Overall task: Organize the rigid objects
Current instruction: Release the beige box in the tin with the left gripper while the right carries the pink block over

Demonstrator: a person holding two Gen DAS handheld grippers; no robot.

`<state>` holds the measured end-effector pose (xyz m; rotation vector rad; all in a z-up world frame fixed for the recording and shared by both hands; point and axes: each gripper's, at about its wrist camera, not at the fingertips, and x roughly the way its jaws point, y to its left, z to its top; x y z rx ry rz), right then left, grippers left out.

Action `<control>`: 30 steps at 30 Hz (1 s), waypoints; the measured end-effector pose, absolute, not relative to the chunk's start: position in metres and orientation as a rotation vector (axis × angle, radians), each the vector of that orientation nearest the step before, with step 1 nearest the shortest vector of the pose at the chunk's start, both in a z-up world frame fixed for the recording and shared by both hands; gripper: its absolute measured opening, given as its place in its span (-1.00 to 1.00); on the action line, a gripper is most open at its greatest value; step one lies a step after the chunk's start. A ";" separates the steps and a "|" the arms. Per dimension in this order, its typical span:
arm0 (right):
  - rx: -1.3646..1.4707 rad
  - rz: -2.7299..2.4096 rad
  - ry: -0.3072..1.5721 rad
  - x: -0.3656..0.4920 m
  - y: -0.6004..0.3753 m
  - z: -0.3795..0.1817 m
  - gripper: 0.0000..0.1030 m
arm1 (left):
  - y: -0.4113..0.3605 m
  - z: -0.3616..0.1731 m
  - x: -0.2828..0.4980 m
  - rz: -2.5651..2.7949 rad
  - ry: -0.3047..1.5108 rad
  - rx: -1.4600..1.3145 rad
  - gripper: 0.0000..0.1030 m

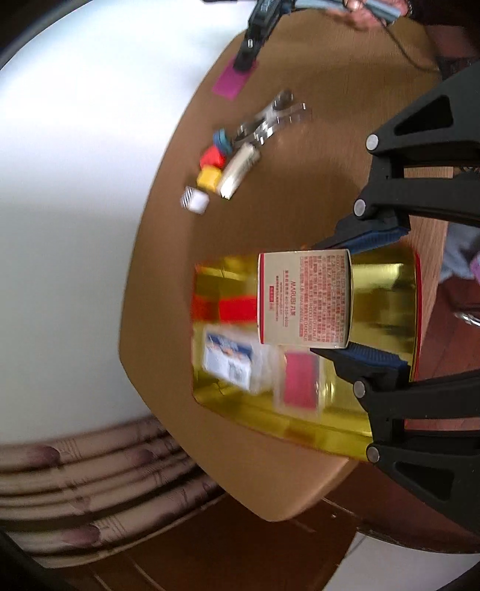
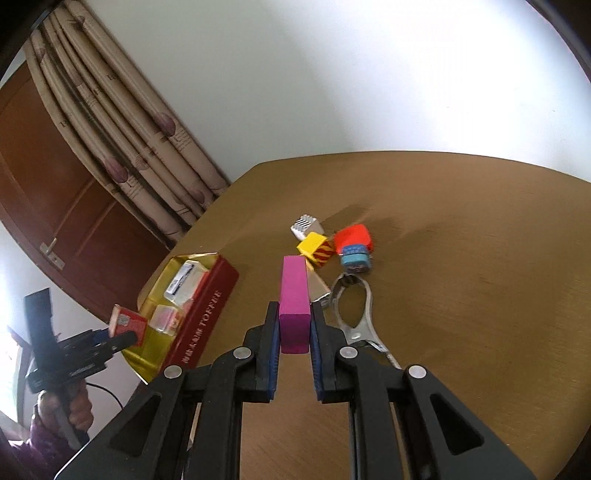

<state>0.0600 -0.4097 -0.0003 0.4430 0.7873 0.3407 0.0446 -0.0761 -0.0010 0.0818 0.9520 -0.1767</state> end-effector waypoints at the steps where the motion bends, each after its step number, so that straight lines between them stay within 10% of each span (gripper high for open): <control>1: 0.444 0.347 0.787 0.060 -0.407 0.001 -0.73 | -0.073 -0.006 0.048 -0.165 0.957 0.084 -0.12; 30: 0.306 0.548 0.940 0.199 -0.210 0.002 -0.73 | -0.043 -0.031 0.034 -0.123 0.949 0.049 0.17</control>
